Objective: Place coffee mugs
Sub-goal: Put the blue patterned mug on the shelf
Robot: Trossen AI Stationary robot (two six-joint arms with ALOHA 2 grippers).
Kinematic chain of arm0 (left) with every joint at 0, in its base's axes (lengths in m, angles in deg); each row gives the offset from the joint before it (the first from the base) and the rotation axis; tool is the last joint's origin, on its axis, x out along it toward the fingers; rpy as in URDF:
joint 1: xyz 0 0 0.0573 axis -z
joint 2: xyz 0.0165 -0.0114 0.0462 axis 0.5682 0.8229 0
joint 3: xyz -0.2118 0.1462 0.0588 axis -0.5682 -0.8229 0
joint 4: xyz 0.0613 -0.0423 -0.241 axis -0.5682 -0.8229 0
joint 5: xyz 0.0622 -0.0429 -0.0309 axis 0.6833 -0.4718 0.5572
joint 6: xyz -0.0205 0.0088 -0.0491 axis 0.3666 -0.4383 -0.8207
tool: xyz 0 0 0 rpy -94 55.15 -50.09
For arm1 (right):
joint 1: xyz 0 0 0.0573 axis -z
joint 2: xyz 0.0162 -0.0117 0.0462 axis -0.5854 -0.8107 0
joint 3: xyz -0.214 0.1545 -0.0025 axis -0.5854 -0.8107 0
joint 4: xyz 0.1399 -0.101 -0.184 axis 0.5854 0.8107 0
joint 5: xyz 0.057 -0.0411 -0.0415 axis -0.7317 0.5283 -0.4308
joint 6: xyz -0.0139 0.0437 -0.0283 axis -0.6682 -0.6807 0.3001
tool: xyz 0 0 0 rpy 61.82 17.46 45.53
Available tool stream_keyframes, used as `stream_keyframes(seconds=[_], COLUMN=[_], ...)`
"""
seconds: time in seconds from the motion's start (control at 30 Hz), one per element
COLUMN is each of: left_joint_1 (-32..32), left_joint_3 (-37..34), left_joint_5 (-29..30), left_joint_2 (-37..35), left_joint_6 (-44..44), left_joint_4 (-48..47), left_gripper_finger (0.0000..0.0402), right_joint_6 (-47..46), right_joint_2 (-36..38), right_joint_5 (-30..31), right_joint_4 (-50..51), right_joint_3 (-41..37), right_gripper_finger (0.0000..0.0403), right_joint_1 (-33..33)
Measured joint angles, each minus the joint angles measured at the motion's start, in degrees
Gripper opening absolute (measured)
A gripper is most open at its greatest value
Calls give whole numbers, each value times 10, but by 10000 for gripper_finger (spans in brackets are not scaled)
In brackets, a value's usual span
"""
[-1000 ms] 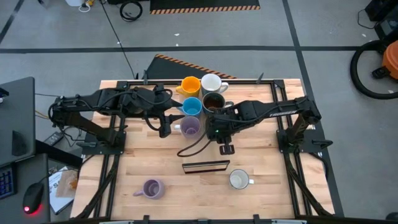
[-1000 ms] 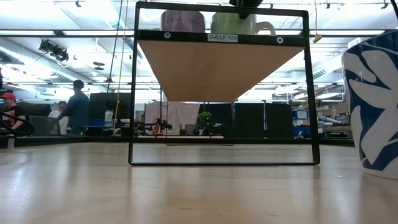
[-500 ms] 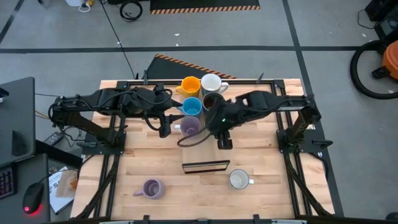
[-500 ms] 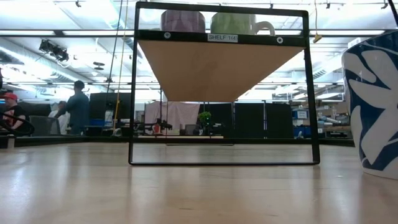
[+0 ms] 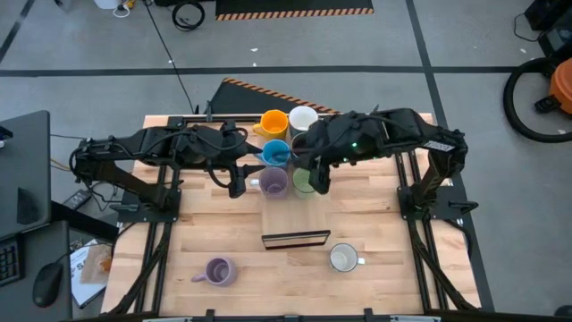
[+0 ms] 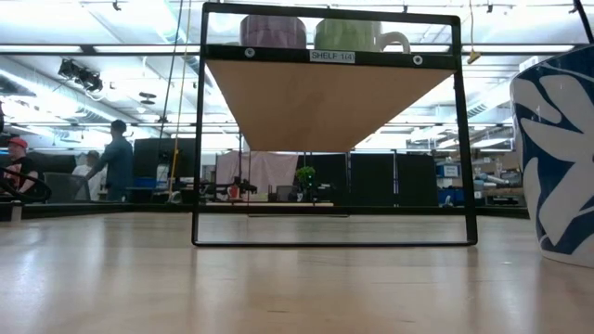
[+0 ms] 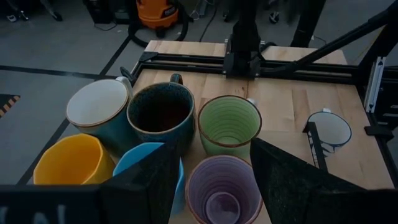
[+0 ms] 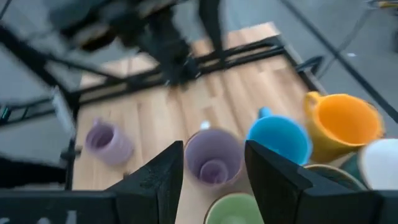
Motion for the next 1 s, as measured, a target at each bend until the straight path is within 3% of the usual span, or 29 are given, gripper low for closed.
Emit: stream_keyframes(seconds=[0.17, 0.33, 0.47, 0.77, 1.0], left_joint_1=[0, 0, 0, 0, 0], left_joint_3=[0, 0, 0, 0, 0], left_joint_5=[0, 0, 0, 0, 0], left_joint_2=[0, 0, 0, 0, 0], left_joint_6=[0, 0, 0, 0, 0], left_joint_4=[0, 0, 0, 0, 0], left_gripper_finger=[204, 204, 204, 204, 204], right_joint_6=[-64, -221, -293, -321, -334], right_joint_2=[18, 48, 70, 98, 99], right_joint_5=[63, 119, 154, 245, 258], right_joint_4=[-28, -35, -44, -45, -41], right_joint_3=[-3, -3, -3, -3, -3], right_gripper_finger=[175, 173, 173, 173, 173], right_joint_1=[4, 12, 12, 11, 11])
